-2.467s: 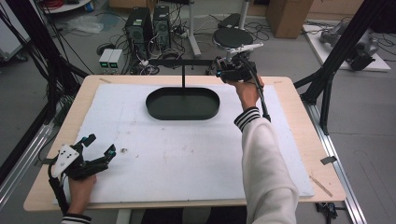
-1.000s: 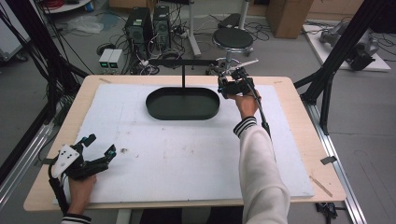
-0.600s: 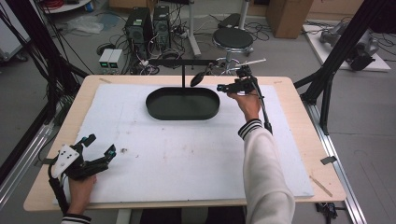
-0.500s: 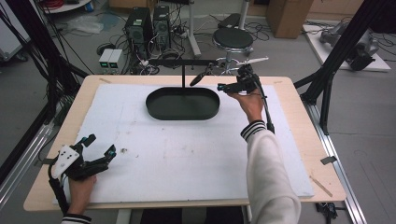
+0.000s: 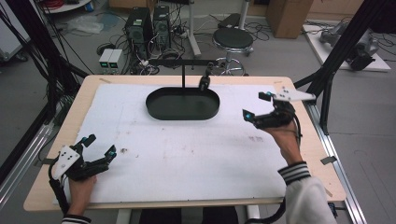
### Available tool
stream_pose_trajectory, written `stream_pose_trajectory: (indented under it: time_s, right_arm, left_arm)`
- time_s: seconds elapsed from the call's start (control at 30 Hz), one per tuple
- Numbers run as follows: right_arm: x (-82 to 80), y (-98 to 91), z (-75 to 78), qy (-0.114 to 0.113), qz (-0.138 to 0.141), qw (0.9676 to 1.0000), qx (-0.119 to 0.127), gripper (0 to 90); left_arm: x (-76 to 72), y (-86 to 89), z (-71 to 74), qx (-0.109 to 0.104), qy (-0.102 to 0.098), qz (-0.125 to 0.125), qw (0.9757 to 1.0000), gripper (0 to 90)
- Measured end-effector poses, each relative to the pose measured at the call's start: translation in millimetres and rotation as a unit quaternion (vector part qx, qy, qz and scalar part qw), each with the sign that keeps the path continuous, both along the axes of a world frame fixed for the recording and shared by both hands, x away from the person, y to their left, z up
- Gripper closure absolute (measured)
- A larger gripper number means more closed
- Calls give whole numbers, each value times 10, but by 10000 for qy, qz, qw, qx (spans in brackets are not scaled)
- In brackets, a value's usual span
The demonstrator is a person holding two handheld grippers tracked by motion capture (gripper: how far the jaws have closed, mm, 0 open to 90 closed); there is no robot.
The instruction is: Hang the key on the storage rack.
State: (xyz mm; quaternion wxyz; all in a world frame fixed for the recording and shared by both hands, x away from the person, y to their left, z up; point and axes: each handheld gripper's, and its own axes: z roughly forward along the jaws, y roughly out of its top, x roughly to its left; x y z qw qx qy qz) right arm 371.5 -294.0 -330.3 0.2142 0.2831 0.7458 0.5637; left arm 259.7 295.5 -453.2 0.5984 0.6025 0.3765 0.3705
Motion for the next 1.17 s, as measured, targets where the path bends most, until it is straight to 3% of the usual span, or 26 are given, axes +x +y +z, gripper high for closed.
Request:
stream_pose_trajectory:
  time_s: [0.1,0.13,0.23,0.47,0.6,0.77,0.87,1.1,1.17]
  right_arm:
    - [-191,-162,-182,-32,-101,9999,84,4]
    - [-252,-212,-250,-159,-120,9996,223,4]
    - [-388,-326,-443,-177,-141,9990,390,4]
    - [-623,-441,-838,-622,-334,9950,704,4]
    - [-689,-384,-961,-853,-337,9936,664,4]
    - [-716,-323,-1100,-969,-389,9928,584,4]
    - [-720,-321,-1208,-887,-390,9935,598,4]
    - [-738,-373,-1229,-887,-480,9908,900,4]
    - [-739,-368,-1229,-906,-510,9906,884,4]
  left_arm:
    - [-4,5,-2,-45,-13,2,10000,133]
    - [-6,6,-2,-47,-20,5,10000,133]
    - [-9,6,-3,-22,-35,4,10000,133]
    - [-14,5,-4,-41,-67,0,10000,133]
    - [-16,6,-5,-45,-75,-1,10000,133]
    - [-19,7,-6,-57,-92,-2,9999,133]
    - [-20,9,-7,-64,-85,-2,9999,133]
    - [-23,14,-7,-61,-92,-9,9999,133]
    - [-27,15,-9,-68,-124,-11,9999,133]
